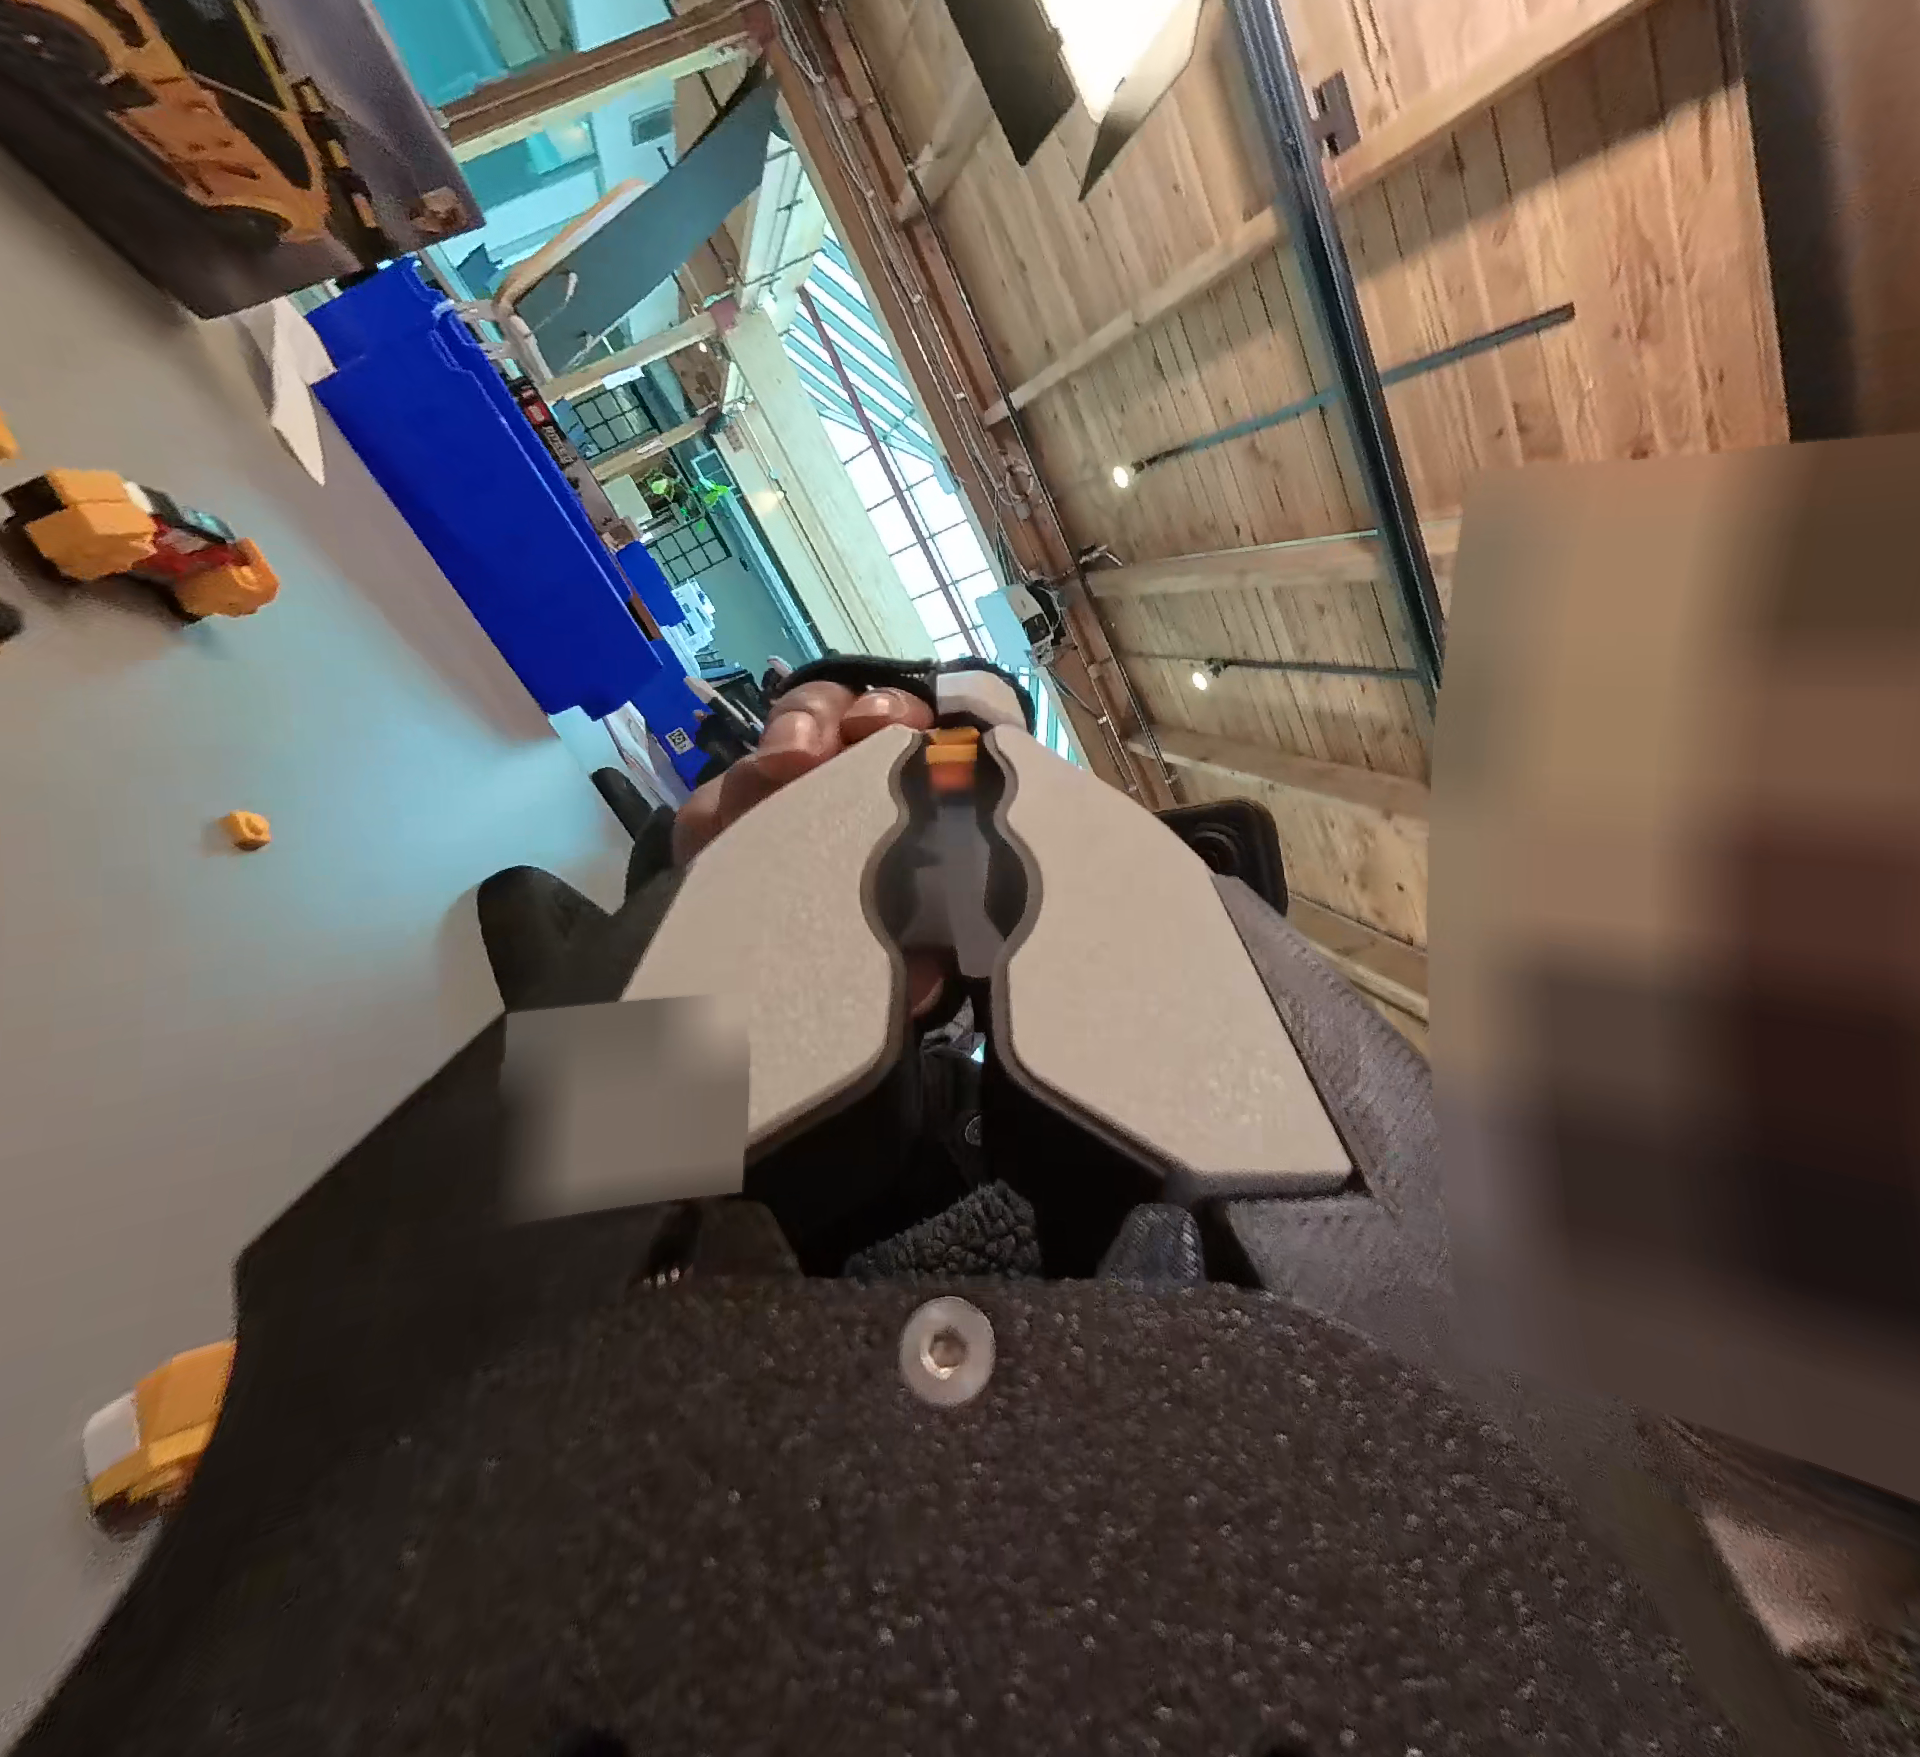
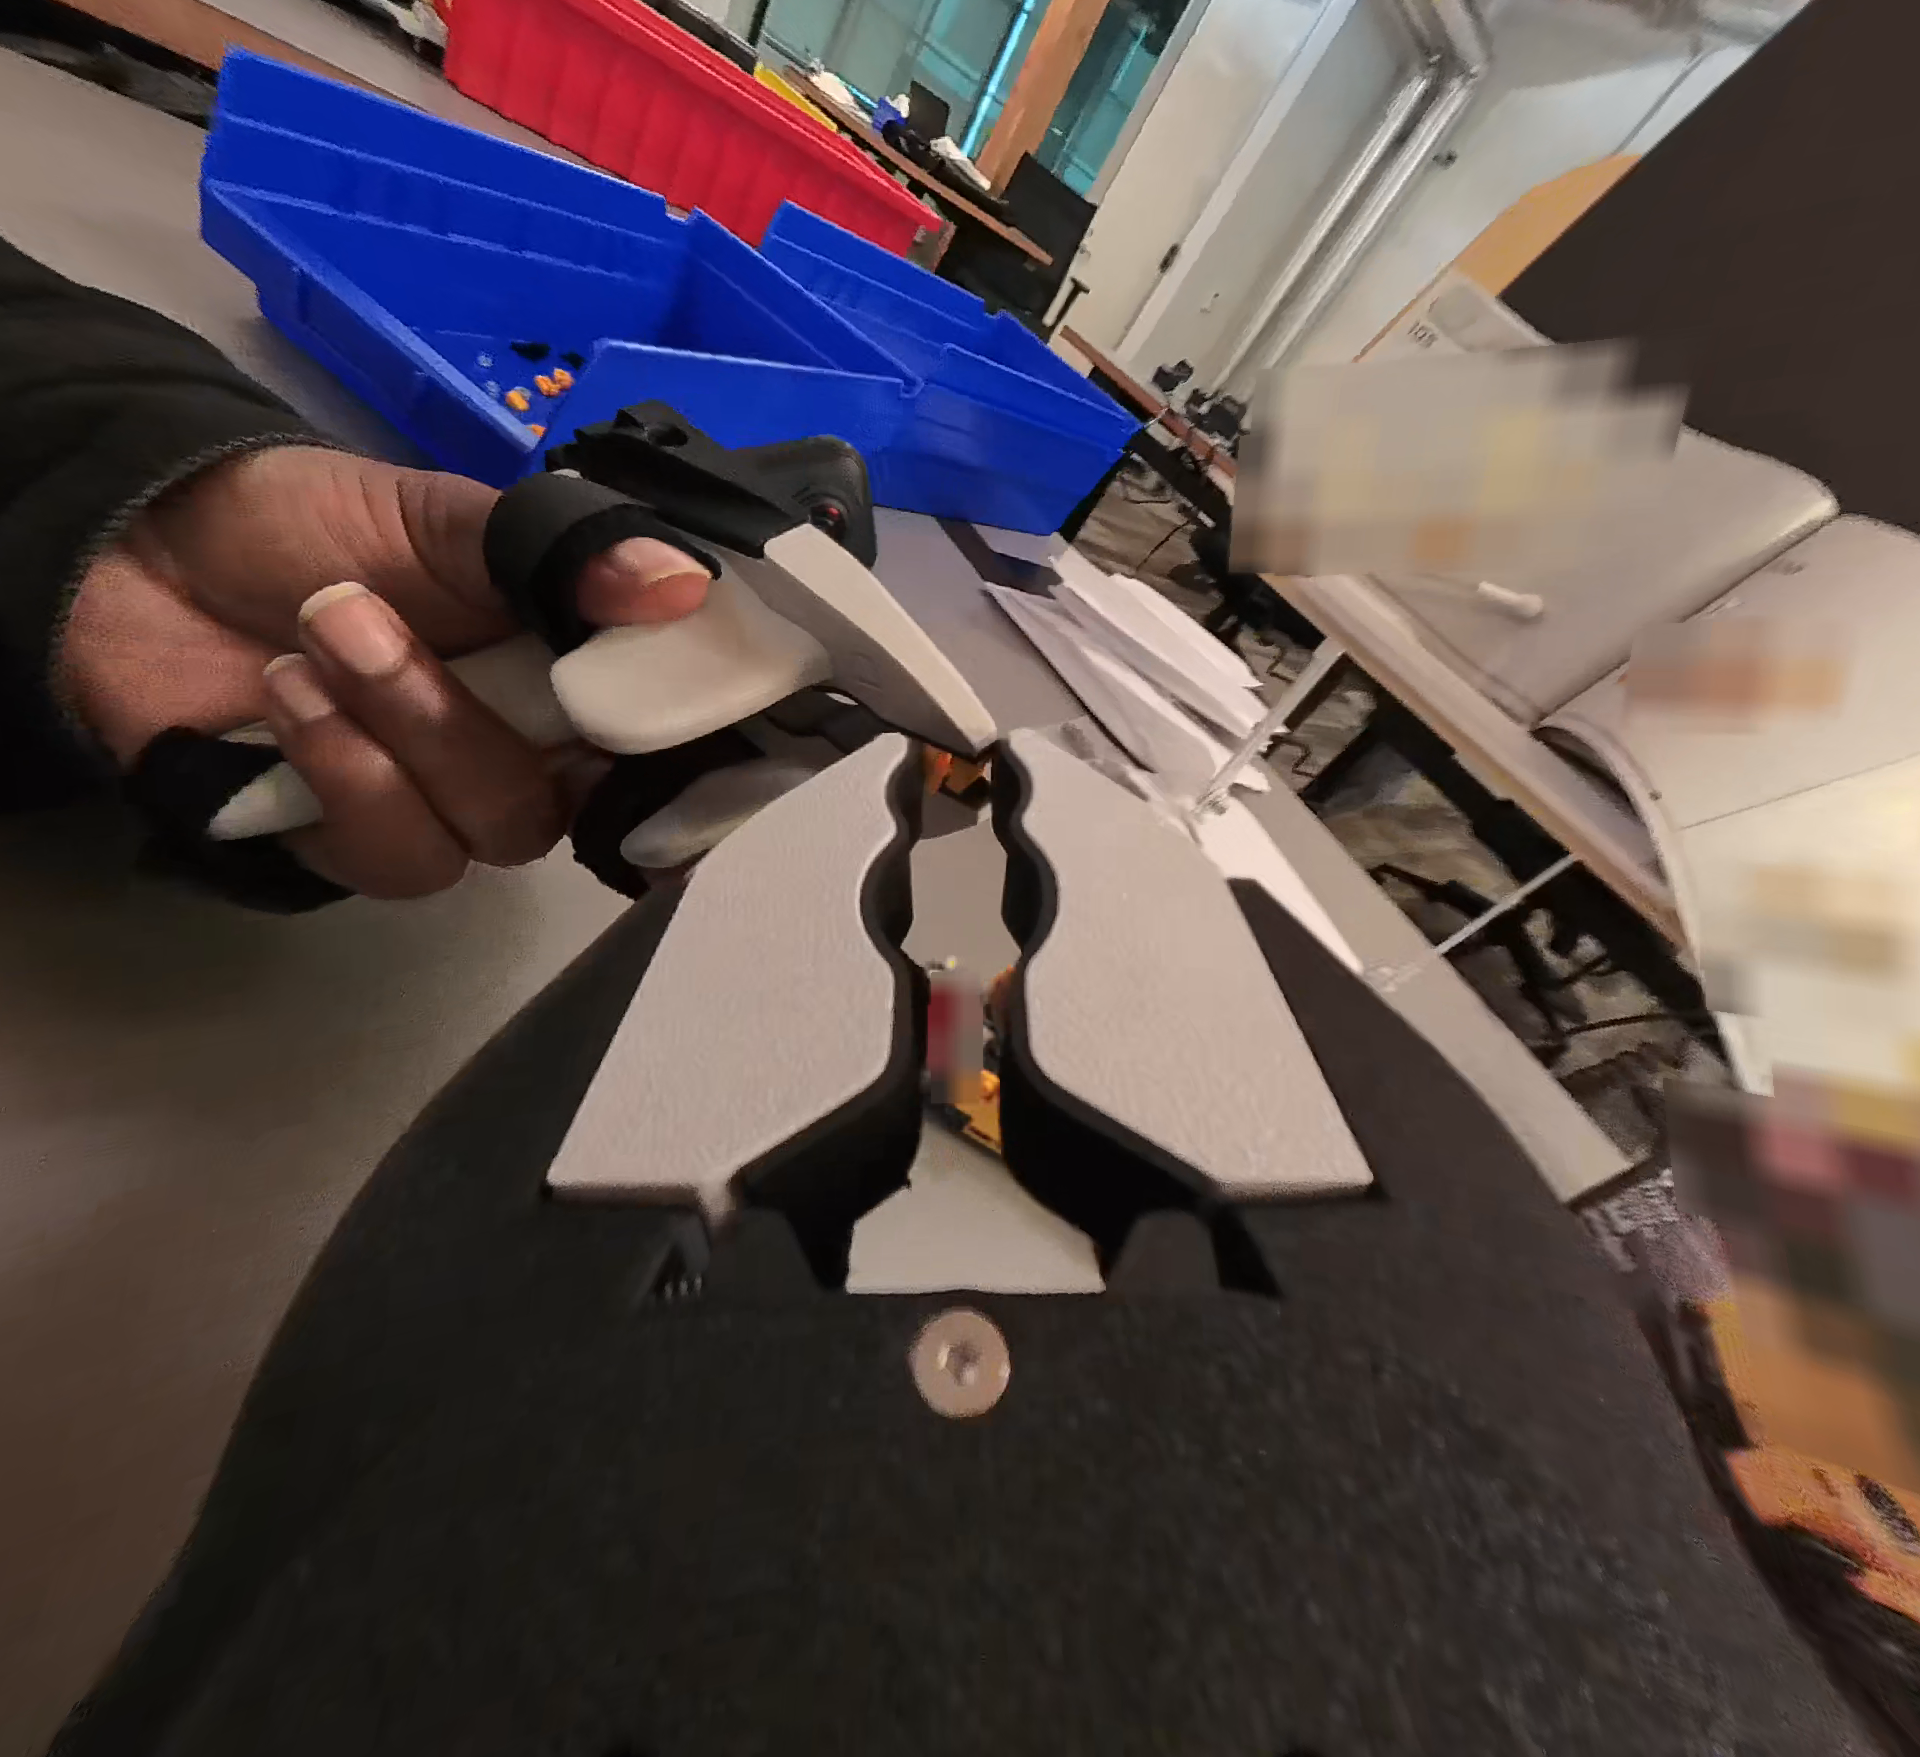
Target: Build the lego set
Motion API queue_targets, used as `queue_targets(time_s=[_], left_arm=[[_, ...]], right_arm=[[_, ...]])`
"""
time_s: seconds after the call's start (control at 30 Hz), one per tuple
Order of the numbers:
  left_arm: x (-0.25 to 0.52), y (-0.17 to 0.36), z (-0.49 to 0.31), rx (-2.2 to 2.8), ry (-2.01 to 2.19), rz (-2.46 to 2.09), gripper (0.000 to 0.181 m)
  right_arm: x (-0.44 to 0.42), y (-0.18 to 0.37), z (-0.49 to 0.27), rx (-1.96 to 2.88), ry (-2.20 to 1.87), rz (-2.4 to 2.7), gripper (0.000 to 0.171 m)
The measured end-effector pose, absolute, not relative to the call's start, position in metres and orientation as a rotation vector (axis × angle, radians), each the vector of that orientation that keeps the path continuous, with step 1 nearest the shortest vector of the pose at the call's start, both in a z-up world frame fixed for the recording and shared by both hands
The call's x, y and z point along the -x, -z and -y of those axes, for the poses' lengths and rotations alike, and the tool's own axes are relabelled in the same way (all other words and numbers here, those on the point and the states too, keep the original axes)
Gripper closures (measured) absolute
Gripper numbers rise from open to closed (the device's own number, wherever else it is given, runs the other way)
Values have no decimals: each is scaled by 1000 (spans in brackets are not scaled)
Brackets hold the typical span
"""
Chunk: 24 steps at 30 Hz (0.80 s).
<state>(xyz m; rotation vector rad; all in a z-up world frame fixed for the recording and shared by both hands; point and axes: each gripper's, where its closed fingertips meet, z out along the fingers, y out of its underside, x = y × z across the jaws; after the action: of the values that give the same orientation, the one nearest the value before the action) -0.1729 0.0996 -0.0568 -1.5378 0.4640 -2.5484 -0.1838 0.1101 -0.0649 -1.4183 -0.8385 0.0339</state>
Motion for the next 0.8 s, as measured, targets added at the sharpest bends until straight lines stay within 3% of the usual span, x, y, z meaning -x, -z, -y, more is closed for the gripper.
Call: queue_targets(time_s=[0.43,0.57,0.8], left_arm=[[169,67,-103,1626,2647,-334,172],[172,58,-101,1566,2693,-371,152],[173,66,-103,1626,2548,-560,161]], right_arm=[[183,75,-110,1463,-185,888,162],[180,73,-108,1458,-204,892,162],[178,66,-101,1440,-292,875,162]])
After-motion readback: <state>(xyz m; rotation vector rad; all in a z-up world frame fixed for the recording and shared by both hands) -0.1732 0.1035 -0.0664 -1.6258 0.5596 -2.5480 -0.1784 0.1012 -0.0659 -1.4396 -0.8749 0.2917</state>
